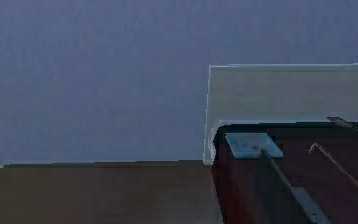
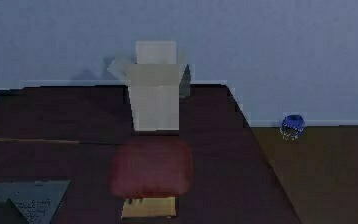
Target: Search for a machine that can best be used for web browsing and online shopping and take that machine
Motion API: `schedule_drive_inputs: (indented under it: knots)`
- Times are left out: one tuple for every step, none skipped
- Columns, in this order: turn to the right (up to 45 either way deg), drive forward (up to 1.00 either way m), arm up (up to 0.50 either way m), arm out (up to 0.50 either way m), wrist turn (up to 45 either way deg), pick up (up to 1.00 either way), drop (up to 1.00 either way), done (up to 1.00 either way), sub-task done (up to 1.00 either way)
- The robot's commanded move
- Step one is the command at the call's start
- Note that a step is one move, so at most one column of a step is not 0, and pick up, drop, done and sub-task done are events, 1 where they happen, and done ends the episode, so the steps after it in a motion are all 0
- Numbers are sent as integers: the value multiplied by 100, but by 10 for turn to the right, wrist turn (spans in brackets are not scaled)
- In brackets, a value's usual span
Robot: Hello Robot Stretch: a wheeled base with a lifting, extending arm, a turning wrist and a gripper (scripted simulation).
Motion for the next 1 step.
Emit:
schedule_drive_inputs:
  knots:
    - [-450,0,0,0,0,0,0,0,0]
